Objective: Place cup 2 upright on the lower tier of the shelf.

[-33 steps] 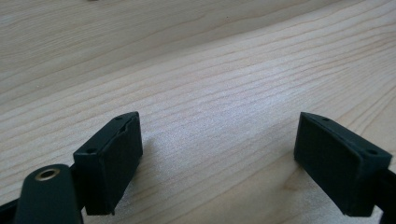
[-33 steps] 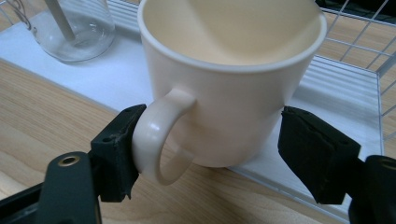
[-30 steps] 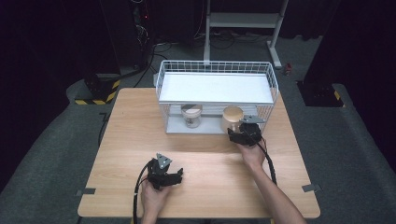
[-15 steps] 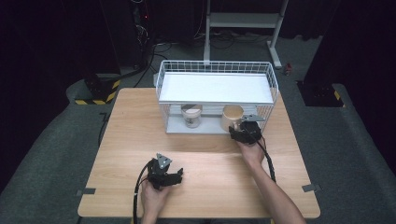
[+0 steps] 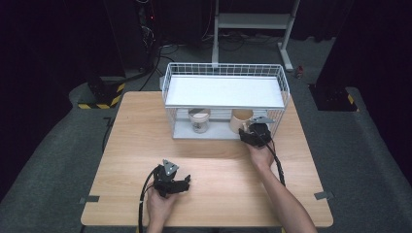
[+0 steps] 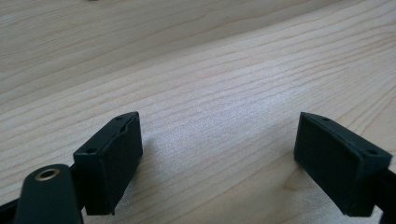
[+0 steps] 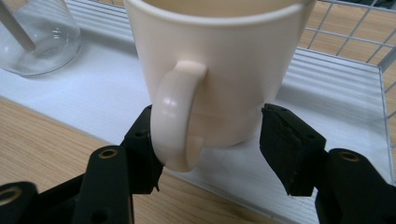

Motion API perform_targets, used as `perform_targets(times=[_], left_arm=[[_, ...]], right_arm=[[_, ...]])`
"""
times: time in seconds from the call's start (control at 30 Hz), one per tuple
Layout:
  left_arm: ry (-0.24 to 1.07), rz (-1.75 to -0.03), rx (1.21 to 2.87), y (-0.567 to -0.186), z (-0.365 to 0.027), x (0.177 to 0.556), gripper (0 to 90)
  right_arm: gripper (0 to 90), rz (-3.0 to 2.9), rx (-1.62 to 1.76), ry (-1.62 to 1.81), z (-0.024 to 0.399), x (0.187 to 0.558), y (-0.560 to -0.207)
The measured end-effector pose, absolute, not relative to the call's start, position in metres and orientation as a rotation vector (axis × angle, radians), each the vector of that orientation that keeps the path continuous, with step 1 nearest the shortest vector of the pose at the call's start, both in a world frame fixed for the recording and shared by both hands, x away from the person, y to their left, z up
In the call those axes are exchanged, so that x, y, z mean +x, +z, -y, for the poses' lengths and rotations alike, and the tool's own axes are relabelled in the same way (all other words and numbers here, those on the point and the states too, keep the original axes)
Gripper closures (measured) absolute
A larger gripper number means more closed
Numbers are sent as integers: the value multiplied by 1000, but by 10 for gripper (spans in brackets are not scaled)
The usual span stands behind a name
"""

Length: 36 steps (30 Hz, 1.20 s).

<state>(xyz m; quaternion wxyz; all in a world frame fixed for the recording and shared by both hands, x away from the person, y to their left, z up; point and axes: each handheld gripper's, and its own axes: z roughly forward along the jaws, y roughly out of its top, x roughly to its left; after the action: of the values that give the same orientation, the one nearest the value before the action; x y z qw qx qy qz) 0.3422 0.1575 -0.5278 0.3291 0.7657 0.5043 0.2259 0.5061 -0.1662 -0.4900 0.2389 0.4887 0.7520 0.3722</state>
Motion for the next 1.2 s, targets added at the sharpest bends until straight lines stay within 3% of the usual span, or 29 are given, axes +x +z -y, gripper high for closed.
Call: perform_targets(times=[0.5, 0.83, 1.2], left_arm=[[591, -1320, 2003, -528, -157, 342, 159], [592, -1319, 2004, -528, -158, 342, 159], [591, -1320, 2003, -528, -157, 342, 159]], right_arm=[[458, -2051, 1372, 1031, 171, 511, -494], [261, -2078, 1393, 1045, 175, 508, -493], [209, -2081, 1343, 1059, 182, 497, -481]])
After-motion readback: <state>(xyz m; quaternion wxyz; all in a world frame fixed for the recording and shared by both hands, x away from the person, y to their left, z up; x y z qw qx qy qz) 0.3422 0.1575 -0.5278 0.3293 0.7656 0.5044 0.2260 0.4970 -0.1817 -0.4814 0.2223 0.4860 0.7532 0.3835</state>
